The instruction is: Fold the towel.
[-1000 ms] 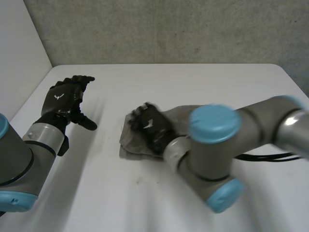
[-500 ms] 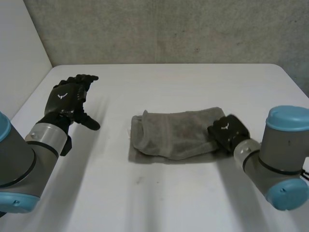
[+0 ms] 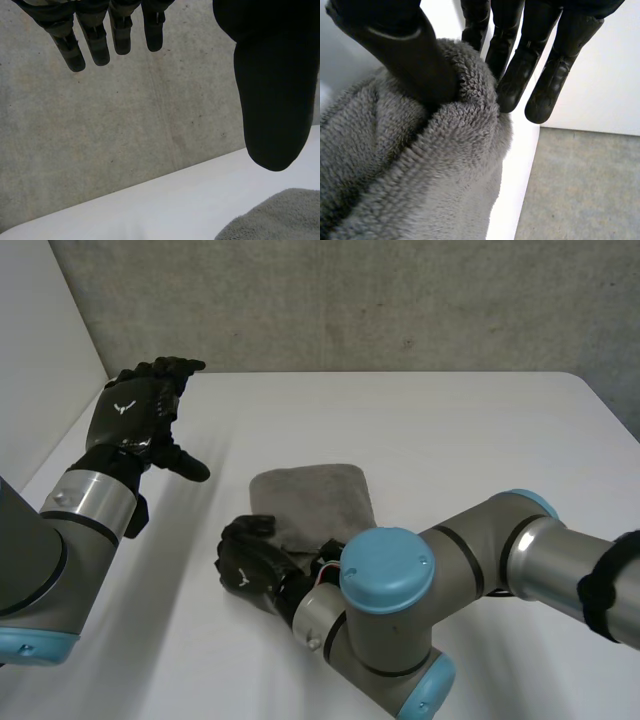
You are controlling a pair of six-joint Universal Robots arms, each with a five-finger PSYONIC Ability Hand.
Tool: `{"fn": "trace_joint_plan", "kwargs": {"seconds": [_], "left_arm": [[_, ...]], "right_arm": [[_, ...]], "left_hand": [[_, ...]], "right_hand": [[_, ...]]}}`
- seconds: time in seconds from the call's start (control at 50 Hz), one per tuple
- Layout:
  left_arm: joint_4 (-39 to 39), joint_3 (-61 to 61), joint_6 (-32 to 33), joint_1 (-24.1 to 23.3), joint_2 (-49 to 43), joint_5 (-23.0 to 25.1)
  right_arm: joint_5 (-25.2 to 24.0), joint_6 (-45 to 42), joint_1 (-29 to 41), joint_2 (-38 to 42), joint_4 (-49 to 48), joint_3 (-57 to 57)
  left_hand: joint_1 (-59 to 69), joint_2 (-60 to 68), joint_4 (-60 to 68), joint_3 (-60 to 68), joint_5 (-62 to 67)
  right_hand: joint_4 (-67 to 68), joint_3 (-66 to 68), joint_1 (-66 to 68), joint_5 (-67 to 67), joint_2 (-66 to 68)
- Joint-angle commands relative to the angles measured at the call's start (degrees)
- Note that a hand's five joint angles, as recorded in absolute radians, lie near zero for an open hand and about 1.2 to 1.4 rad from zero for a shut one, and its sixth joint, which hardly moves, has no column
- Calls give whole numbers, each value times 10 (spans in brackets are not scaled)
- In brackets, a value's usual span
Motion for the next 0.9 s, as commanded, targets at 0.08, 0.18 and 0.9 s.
{"fn": "trace_joint_plan", "kwargs": {"seconds": [0.08, 0.18, 0.9], "left_arm": [[0, 27, -1, -10, -21, 0], [-6, 73, -16, -37, -67, -5], [-227, 230, -36, -122, -141, -86]], "right_arm": [[61, 260, -78, -134, -32, 100], [60, 447, -124, -205, -32, 143], [72, 710, -204, -170, 188, -37]], "left_hand": [[16, 17, 17, 17, 19], [21, 22, 22, 22, 24], [-17, -16, -16, -17, -14]], "right_hand": [[-428, -427, -423, -420, -405], [-428, -427, -423, -420, -405], [-428, -427, -423, -420, -405]]}}
